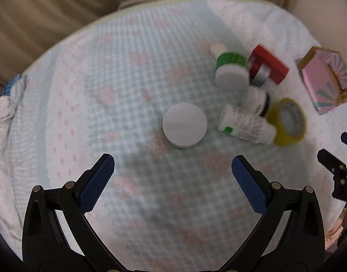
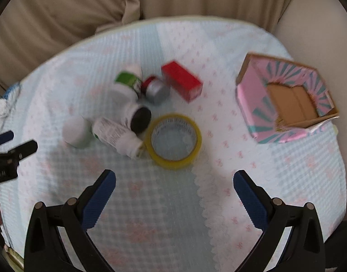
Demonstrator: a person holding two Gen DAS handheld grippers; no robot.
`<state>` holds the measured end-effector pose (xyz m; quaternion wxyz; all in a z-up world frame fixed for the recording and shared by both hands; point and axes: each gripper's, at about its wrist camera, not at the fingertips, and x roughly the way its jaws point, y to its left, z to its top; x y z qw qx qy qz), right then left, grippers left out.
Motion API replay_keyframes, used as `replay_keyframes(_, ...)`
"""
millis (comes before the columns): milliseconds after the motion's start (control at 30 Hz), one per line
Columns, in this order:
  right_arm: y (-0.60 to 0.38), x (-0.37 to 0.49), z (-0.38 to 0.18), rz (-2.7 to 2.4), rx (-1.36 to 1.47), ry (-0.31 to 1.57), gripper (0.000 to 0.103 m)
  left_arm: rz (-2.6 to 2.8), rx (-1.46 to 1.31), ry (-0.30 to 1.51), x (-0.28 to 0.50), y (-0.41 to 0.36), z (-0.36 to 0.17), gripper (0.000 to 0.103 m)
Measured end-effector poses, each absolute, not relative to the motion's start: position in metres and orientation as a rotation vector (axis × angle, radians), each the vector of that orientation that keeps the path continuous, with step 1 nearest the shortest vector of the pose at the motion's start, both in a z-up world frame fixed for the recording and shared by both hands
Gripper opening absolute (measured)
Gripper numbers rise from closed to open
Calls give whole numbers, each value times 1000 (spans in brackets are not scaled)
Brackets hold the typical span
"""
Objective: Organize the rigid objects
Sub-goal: 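Grasp the white round lid with the left tool while the right tool grasps the tape roll, then carry the white lid and tape roll with both tools into the cardboard box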
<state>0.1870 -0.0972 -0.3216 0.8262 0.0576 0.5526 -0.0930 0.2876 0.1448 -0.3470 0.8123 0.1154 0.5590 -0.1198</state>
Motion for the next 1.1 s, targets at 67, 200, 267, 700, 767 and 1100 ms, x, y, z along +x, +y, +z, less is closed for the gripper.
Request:
replay_keyframes(67,-98,196,-344,-199,102,1209,103,-266,241,1226,298,142,-372,102)
replay_keyframes(200,-101,211,-382,-199,63,1251,103,-277,254,1252,310,132,-409,102)
replay_keyframes(267,-105,219,-399,-187,65,1272,103,-287,255,1253,315,128,-421,102)
replay_keyframes(700,-122,258,-438,-66,-16,1277,102,-322,309,1269,347,103,-461,68)
replay_keyframes(767,-126,261,-439,-36,2,1280,96,-324,307,1264,349,102,-461,68)
replay_keyframes(1100,-127,265,-440,-41,9,1282,95,-328,286,1253,345,108,-453,68)
